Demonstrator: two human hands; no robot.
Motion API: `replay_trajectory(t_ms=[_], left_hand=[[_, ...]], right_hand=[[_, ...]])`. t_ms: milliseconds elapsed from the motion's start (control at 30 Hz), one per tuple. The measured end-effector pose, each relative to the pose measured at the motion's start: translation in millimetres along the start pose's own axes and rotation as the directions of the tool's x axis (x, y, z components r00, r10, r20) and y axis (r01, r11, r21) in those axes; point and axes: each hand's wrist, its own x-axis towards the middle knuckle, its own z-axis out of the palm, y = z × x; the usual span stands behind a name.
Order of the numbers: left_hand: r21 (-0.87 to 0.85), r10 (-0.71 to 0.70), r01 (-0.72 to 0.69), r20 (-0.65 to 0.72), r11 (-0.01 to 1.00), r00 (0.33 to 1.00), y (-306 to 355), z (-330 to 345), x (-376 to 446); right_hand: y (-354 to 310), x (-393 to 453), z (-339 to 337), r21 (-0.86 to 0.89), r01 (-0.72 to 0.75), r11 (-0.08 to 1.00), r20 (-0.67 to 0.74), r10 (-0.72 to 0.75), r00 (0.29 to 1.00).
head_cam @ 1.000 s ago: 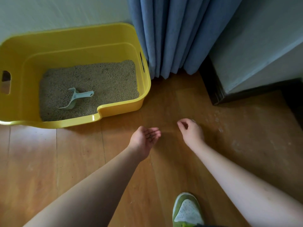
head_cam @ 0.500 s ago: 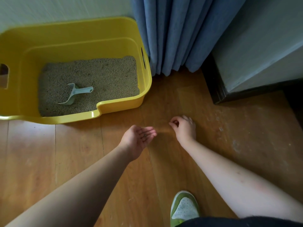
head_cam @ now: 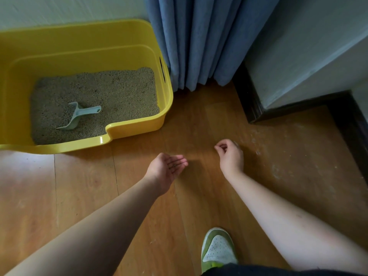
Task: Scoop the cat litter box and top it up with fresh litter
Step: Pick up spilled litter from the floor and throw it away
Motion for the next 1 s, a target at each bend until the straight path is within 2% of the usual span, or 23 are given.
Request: replay_trajectory(t_ms=[67, 167, 267, 467, 767, 1000], left_hand=[[0.016, -0.001, 0.001, 0.003, 1.0, 1.0, -1, 0, 0], [0.017, -0.014, 0.014, 0.001, 1.0, 1.0, -1, -4, 0], [0.027, -0.027, 0.027, 0.006, 0.999, 1.0, 0, -5, -2], [0.033, -0.015, 0.014, 0.021, 0.999, 1.0, 1, -6, -4], [0.029, -0.01, 0.009, 0.035, 1.0, 0.999, 1, -2, -2], [0.038, -0.043, 0.041, 0.046, 0.998, 0.998, -8, 10, 3]], right_hand=[[9, 2, -5, -0.006, -0.034, 0.999, -0.013, 0.033, 0.999], [15, 1, -4, -0.018, -0.081, 0.997, 0.049, 0.082, 0.995], [15, 0, 1, -0.036, -0.058, 0.998, 0.083, 0.061, 0.995], [15, 6, 2, -0.026, -0.022, 0.999, 0.051, 0.023, 0.998], [27, 3, -14, 0.165, -0.108, 0.98, 0.06, 0.099, 0.993], [49, -8, -26, 0.137, -0.15, 0.979, 0.009, 0.151, 0.989]])
